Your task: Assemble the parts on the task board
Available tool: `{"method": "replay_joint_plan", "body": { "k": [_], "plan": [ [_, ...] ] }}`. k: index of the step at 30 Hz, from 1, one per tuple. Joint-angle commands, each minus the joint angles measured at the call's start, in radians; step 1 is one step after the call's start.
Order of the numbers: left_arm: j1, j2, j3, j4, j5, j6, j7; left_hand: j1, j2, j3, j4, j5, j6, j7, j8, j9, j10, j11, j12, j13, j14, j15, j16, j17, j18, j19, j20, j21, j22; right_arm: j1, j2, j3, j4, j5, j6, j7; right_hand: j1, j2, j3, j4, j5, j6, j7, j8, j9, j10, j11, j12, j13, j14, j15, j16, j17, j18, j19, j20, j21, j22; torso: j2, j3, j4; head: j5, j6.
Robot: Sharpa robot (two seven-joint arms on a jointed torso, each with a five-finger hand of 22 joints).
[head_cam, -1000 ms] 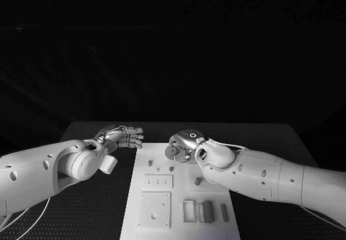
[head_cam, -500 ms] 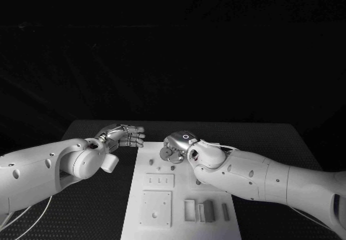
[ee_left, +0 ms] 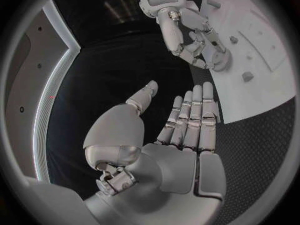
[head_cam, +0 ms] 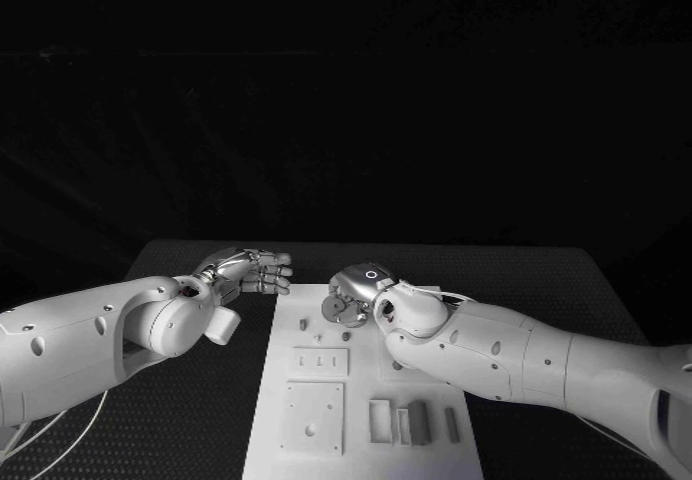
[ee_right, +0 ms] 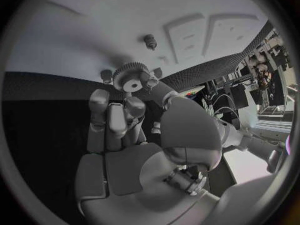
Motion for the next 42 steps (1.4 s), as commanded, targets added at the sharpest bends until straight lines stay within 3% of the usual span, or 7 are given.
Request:
{"method": "replay_joint_plan", "body": {
  "k": [1,7,18,24,36,40,42],
  "plan": [
    [0.001,0.004,0.001,0.0,-0.003,0.014,0.007,-0.008,0.001,-0.003,-0.001,0.004,0.006,0.06,-0.003,-0.002,0.008,-0.002,-0.004,0.001,0.004,0.0,-0.003,0.001,0.008,0.005,-0.002,-0.004,-0.001,-0.001,0.003,0.0,-0.009,0.007,0.023,0.009,-0.002,0.009,0.006,0.001,0.0,0.016,0.005,-0.002,0.038,0.004,0.005,-0.005,-0.001,0.003,0.0,-0.001,0.0,0.046,0.004,-0.005,0.002,0.014,0.0,0.0007,-0.0001,0.0,-0.002],
    [0.001,0.006,0.001,-0.003,-0.003,0.015,0.008,-0.008,0.001,-0.003,-0.001,0.004,0.006,0.06,-0.003,-0.002,0.008,-0.002,-0.005,0.001,0.004,0.0,-0.004,0.001,0.008,0.006,-0.002,-0.004,-0.001,-0.003,0.008,-0.002,-0.03,0.01,0.02,0.01,-0.003,0.01,0.008,0.002,0.0,0.014,0.006,-0.003,0.038,0.003,0.006,-0.006,-0.001,0.002,0.0,-0.002,-0.002,0.046,0.004,-0.006,0.001,0.013,0.0,0.0009,-0.0012,0.006,-0.003],
    [0.001,0.012,0.001,-0.006,-0.003,0.015,0.011,-0.008,0.001,-0.004,-0.001,0.004,0.006,0.06,-0.003,-0.002,0.008,-0.002,-0.005,0.001,0.004,0.0,-0.004,0.002,0.008,0.006,-0.002,-0.004,-0.001,-0.007,0.021,-0.005,-0.042,0.021,0.03,0.014,-0.007,0.007,0.009,0.001,0.0,0.007,0.008,-0.008,0.037,0.001,0.008,-0.008,-0.001,-0.002,0.002,-0.004,-0.01,0.046,0.004,-0.005,-0.001,0.013,0.0,0.0021,-0.0018,0.006,-0.004],
    [0.001,0.013,0.001,-0.007,-0.003,0.015,0.011,-0.008,0.001,-0.004,-0.001,0.004,0.006,0.06,-0.003,-0.002,0.008,-0.002,-0.006,0.001,0.004,0.0,-0.004,0.002,0.008,0.006,-0.002,-0.005,-0.001,-0.008,0.024,-0.005,-0.049,0.023,0.029,0.014,-0.012,0.004,0.01,0.004,0.0,0.005,0.009,-0.01,0.038,-0.001,0.009,-0.009,-0.001,-0.006,0.003,-0.007,-0.016,0.046,0.003,-0.005,-0.002,0.013,0.0,0.0,-0.0005,0.007,-0.006],
    [0.001,0.015,0.001,-0.009,-0.003,0.016,0.011,-0.008,0.001,-0.004,-0.001,0.004,0.006,0.06,-0.004,-0.002,0.009,-0.002,-0.006,0.001,0.005,0.0,-0.005,0.003,0.008,0.006,-0.002,-0.005,-0.001,-0.009,0.03,-0.005,-0.05,0.042,0.046,0.017,-0.016,-0.004,0.011,0.007,0.0,0.002,0.011,-0.013,0.038,-0.004,0.011,-0.01,0.0,-0.01,0.004,-0.009,-0.02,0.046,0.002,-0.004,-0.004,0.012,0.0,0.0003,-0.0014,0.006,-0.007],
    [0.001,0.015,0.001,-0.011,-0.003,0.014,0.011,-0.008,0.001,-0.004,-0.001,0.004,0.006,0.06,-0.004,-0.002,0.009,-0.002,-0.007,0.001,0.005,0.0,-0.005,0.003,0.008,0.006,-0.002,-0.005,-0.001,-0.009,0.033,-0.005,-0.056,0.046,0.063,0.012,-0.028,-0.032,0.016,0.024,0.001,-0.092,0.037,-0.068,0.012,-0.012,0.035,-0.014,0.001,-0.027,0.025,-0.017,-0.04,0.046,-0.002,-0.002,-0.01,0.01,0.0,-0.0001,-0.0012,0.006,-0.009],
    [0.001,0.015,0.001,-0.011,-0.003,0.015,0.011,-0.008,0.002,-0.004,-0.001,0.004,0.006,0.06,-0.004,-0.002,0.009,-0.002,-0.007,0.001,0.005,0.0,-0.005,0.003,0.008,0.006,-0.002,-0.005,-0.001,-0.009,0.033,-0.005,-0.058,0.046,0.06,0.01,-0.027,-0.046,0.022,0.037,0.0,-0.11,0.042,-0.079,0.005,-0.018,0.04,-0.014,0.003,-0.035,0.031,-0.018,-0.044,0.046,-0.004,0.0,-0.012,0.01,0.0,0.0005,-0.001,0.006,-0.008]
  ]
}}
